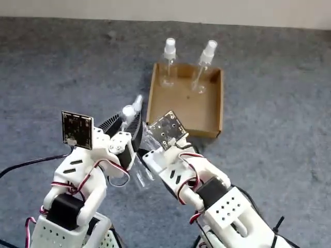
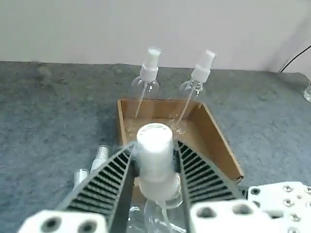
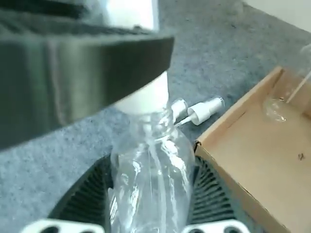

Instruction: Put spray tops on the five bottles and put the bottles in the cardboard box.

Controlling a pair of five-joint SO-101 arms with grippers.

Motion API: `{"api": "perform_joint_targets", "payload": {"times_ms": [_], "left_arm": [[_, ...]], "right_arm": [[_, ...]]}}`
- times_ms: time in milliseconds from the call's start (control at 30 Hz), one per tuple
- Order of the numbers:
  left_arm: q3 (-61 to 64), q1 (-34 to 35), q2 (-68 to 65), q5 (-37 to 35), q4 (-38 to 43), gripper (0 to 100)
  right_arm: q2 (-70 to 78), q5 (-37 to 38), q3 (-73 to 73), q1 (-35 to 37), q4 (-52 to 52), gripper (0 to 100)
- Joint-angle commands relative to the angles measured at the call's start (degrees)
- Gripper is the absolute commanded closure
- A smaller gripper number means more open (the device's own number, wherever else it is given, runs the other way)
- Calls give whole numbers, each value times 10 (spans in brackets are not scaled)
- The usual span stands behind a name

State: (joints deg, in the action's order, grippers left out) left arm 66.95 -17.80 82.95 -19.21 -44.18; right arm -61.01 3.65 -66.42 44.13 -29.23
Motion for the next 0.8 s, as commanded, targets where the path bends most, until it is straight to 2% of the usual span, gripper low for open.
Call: {"api": "perform_joint_targets", "payload": {"times_ms": [0,100,267,400,533,767], "left_arm": [[4,-15,-5,7,-4,996],[5,-16,-5,7,-4,996],[3,-58,-5,11,-4,996],[4,-62,-5,54,-4,996],[5,-63,-6,55,-4,996],[23,-64,-6,56,-4,993]], "right_arm": [[-19,-8,16,-12,30,995],[-19,-8,16,-12,30,995],[-19,-6,16,-13,30,995],[-19,-5,16,-13,30,995],[-19,-5,15,-15,30,995],[-46,-9,13,-69,29,995]]}}
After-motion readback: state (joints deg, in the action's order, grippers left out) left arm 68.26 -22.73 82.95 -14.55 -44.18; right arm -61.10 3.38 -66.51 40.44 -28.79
